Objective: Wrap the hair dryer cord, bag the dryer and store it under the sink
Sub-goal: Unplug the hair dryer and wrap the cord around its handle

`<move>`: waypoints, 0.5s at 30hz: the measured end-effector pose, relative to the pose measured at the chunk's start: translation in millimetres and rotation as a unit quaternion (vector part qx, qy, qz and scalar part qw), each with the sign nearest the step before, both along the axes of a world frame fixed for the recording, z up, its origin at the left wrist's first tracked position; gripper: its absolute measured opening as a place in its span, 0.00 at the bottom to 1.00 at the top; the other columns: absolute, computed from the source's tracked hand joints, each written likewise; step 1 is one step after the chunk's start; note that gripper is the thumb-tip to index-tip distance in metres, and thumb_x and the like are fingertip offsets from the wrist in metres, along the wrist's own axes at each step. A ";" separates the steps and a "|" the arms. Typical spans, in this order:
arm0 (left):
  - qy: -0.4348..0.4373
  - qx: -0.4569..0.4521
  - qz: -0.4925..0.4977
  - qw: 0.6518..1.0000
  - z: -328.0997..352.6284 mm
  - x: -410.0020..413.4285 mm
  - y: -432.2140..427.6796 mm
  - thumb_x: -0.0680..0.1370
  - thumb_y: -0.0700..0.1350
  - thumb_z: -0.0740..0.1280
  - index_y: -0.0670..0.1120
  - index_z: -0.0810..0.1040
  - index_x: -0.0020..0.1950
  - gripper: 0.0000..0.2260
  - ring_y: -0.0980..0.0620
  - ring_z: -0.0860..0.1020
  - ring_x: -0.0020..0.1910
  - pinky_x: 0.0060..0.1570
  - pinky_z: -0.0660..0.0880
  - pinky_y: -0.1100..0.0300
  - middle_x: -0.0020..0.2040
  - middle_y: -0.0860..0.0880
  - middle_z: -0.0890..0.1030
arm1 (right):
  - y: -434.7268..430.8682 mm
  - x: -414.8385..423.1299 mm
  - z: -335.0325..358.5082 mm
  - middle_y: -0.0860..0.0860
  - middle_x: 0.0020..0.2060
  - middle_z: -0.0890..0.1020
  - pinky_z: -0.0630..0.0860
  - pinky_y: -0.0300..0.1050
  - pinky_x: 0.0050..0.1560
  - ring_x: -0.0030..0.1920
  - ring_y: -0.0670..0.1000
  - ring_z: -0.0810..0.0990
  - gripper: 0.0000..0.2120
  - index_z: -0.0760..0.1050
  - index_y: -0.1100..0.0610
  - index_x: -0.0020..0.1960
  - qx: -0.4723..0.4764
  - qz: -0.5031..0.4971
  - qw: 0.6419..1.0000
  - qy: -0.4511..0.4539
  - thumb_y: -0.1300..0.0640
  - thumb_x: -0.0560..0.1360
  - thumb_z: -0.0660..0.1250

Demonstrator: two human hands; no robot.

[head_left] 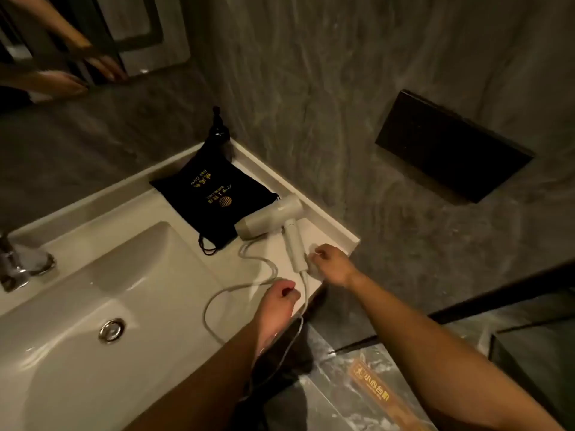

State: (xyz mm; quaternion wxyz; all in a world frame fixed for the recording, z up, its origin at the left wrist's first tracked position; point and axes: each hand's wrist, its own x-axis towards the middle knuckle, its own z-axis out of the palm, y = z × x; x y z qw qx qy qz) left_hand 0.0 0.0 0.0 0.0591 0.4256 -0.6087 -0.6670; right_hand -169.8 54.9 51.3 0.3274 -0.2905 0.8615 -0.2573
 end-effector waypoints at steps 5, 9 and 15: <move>0.001 0.029 -0.008 1.000 -7.9 -18.1 -12.3 0.78 0.38 0.68 0.48 0.78 0.56 0.09 0.46 0.80 0.53 0.61 0.76 0.48 0.51 0.48 0.82 | -35.5 2.3 -11.1 0.50 0.36 0.79 0.77 0.48 0.44 0.37 0.51 0.78 0.18 0.76 0.57 0.44 0.021 -0.031 0.996 -0.079 0.41 0.78 0.65; 0.001 0.013 -0.016 1.000 -8.9 -23.4 -19.1 0.78 0.36 0.68 0.44 0.79 0.59 0.10 0.49 0.79 0.51 0.56 0.73 0.55 0.52 0.47 0.82 | -40.9 6.4 -15.6 0.58 0.45 0.80 0.81 0.54 0.49 0.43 0.55 0.80 0.19 0.77 0.64 0.56 -0.007 -0.078 0.985 -0.155 0.47 0.81 0.62; 0.072 0.113 -0.093 0.987 2.7 -24.6 -21.8 0.76 0.45 0.66 0.53 0.85 0.44 0.08 0.46 0.79 0.49 0.56 0.71 0.52 0.47 0.46 0.84 | -42.0 16.6 -1.8 0.56 0.37 0.77 0.77 0.40 0.29 0.24 0.43 0.80 0.14 0.72 0.64 0.55 -0.129 -0.223 0.915 -0.312 0.52 0.84 0.60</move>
